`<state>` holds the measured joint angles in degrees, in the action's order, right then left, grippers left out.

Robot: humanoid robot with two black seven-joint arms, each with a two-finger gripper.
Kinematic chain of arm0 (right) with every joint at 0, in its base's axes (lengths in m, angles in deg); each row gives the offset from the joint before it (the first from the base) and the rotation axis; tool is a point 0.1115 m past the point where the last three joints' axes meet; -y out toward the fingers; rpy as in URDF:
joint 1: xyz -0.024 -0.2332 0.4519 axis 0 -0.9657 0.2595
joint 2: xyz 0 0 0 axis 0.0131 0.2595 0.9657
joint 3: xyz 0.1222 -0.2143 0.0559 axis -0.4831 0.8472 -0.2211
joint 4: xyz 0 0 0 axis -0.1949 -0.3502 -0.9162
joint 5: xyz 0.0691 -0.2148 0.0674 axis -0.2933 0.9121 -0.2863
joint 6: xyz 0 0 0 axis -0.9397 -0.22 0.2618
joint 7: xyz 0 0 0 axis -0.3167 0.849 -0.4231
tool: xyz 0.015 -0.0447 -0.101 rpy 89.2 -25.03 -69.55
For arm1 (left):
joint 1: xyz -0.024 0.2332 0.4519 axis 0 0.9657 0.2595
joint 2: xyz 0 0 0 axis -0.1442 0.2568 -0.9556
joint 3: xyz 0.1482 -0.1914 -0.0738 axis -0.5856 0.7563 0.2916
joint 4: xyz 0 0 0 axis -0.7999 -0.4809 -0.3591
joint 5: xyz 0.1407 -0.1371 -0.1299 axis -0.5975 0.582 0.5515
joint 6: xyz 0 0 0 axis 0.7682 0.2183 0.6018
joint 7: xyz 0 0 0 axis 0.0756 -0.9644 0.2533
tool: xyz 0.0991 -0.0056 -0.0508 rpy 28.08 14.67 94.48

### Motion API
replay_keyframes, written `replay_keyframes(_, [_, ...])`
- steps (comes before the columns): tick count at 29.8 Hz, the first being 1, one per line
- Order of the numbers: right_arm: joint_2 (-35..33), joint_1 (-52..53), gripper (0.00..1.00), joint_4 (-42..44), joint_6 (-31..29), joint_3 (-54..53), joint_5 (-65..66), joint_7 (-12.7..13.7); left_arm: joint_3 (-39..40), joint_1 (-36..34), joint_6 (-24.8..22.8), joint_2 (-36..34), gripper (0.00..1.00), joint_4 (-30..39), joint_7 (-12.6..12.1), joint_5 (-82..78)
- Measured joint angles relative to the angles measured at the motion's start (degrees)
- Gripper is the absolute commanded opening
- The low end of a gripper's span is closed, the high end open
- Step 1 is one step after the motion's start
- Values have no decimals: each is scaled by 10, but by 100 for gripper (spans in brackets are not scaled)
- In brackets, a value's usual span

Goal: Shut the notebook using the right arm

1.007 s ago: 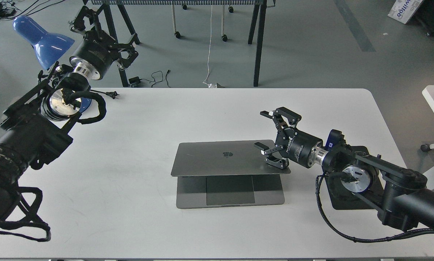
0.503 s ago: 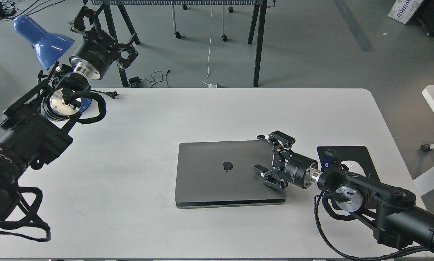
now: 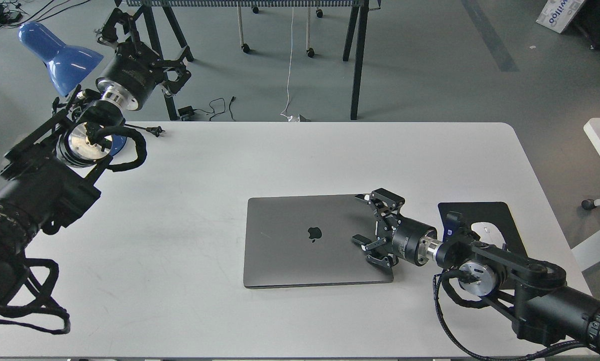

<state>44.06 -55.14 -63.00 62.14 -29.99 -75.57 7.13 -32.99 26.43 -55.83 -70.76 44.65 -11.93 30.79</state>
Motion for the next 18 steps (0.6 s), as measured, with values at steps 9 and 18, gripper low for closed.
replay_keyframes(9, [0,0,100,0,5,0,0,0,0,0,0,0,100,0,0,0])
replay_keyframes(18, [-28,23,100,-35,1,-31,-4,-1,0,0,0,0,100,0,0,0])
